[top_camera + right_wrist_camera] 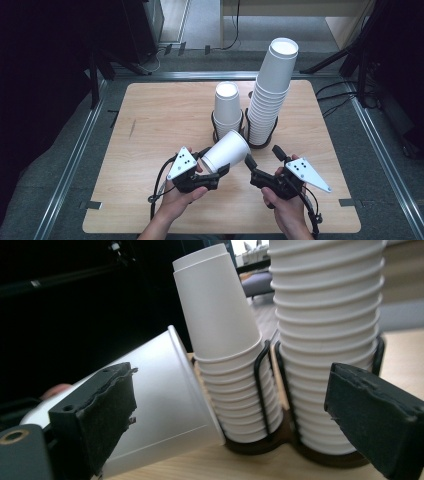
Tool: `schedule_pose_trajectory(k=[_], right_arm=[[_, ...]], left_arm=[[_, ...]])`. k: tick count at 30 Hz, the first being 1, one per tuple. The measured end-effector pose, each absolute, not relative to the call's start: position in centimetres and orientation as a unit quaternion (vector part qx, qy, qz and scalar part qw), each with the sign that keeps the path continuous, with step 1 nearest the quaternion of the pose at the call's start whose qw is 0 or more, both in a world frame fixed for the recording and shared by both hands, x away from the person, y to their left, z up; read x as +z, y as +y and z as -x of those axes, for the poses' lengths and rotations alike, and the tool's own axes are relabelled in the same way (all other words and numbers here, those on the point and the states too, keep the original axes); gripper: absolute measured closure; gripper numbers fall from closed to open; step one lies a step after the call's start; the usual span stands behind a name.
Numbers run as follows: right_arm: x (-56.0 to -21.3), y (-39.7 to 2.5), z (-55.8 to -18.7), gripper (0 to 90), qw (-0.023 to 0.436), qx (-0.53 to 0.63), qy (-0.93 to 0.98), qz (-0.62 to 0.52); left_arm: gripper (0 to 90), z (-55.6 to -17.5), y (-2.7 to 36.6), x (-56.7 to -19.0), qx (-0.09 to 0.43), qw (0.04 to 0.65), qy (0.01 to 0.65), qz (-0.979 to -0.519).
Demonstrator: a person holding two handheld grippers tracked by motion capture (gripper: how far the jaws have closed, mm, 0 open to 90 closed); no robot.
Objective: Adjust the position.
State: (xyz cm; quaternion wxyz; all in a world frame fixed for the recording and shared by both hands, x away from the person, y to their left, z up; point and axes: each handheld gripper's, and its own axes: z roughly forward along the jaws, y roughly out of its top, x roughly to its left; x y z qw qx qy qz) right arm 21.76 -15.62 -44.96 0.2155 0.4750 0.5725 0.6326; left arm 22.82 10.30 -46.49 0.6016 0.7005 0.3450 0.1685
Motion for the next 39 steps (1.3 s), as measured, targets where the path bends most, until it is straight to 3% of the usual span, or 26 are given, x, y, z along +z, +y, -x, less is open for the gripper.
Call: schedule_pose_trajectory(k=[5, 6, 7, 8, 9, 11, 14, 21, 24, 39], right_arm=[[-45.2, -15.7, -21.9, 6.0, 0.163, 0.638, 0.556, -0.507], [-45.4, -15.9, -22.1, 4.4, 0.126, 0.643, 0.54, -0.529], [-45.4, -15.9, -22.1, 4.4, 0.126, 0.643, 0.54, -0.529], [-45.5, -16.2, -22.4, 2.2, 0.079, 0.65, 0.52, -0.549], [-45.6, -16.3, -22.5, 1.1, 0.061, 0.653, 0.51, -0.557], [-45.7, -16.4, -22.5, 0.9, 0.047, 0.654, 0.499, -0.567], [-46.2, -16.9, -22.6, 0.0, -0.022, 0.663, 0.456, -0.593], [-46.8, -17.3, -22.8, 0.0, -0.108, 0.662, 0.405, -0.621], [-47.2, -17.5, -22.8, 0.0, -0.171, 0.656, 0.369, -0.635], [-47.5, -17.0, -22.9, 0.0, -0.199, 0.652, 0.356, -0.639]], left_arm=[[23.9, -22.7, 9.9, -46.7, 0.17, 0.602, 0.344, -0.7], [23.9, -22.6, 9.8, -46.8, 0.171, 0.603, 0.344, -0.699], [23.9, -22.6, 9.8, -46.8, 0.171, 0.603, 0.344, -0.699], [23.9, -22.5, 9.6, -46.8, 0.172, 0.604, 0.343, -0.699], [23.9, -22.5, 9.6, -46.9, 0.172, 0.604, 0.343, -0.698], [23.9, -22.4, 9.5, -46.9, 0.173, 0.604, 0.342, -0.698], [23.8, -22.3, 9.1, -47.0, 0.173, 0.608, 0.341, -0.696], [23.9, -22.0, 8.4, -47.3, 0.175, 0.611, 0.34, -0.693], [23.9, -21.9, 7.9, -47.5, 0.177, 0.61, 0.338, -0.694], [24.0, -21.2, 6.7, -47.7, 0.181, 0.611, 0.329, -0.697]])
